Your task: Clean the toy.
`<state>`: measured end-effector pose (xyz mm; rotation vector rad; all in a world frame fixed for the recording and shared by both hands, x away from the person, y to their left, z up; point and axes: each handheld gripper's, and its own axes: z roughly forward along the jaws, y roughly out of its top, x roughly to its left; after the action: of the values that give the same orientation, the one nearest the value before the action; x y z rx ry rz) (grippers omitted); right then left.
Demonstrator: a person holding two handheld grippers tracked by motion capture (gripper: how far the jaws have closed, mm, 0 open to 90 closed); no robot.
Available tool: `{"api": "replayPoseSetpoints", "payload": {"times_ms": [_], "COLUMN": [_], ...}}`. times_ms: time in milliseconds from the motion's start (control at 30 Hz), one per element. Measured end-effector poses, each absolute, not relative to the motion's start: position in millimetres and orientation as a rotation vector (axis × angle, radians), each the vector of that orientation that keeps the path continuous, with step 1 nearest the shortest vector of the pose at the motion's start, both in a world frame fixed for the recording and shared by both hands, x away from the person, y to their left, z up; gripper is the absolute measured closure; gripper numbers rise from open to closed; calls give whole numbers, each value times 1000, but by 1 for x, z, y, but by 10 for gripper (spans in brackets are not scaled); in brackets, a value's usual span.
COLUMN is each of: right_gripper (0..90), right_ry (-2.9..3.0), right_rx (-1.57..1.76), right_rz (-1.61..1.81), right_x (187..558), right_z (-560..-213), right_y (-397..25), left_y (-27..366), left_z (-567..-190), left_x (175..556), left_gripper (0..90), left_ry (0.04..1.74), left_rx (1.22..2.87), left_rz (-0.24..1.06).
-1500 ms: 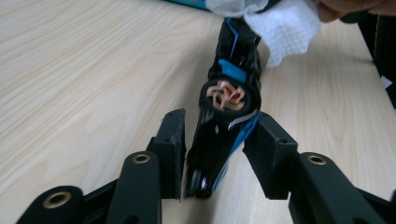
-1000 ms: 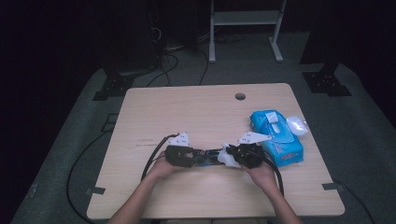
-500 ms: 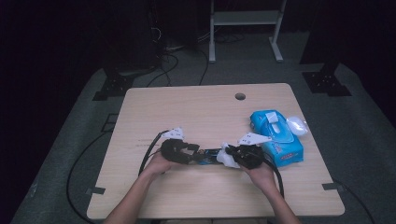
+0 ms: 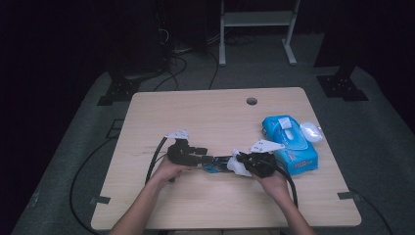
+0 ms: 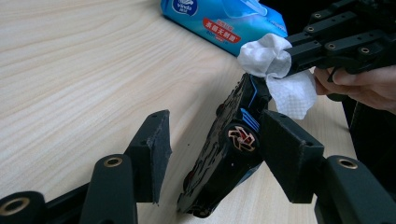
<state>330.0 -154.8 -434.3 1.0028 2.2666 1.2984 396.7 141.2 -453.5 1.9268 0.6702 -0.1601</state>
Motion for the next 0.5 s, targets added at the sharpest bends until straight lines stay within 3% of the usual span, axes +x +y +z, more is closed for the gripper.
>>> {"api": "replayPoseSetpoints", "payload": {"times_ms": [500], "right_gripper": [848], "right_ry": [2270], "right_rx": [977], "right_rz": [1301], "right_x": [323], "right_z": [-434], "right_y": [-155], "left_y": [140], "left_z": [-452], "left_x": [391], "left_gripper": [401], "left_ry": [673], "left_rx": [1947], "left_rz": [-143]}}
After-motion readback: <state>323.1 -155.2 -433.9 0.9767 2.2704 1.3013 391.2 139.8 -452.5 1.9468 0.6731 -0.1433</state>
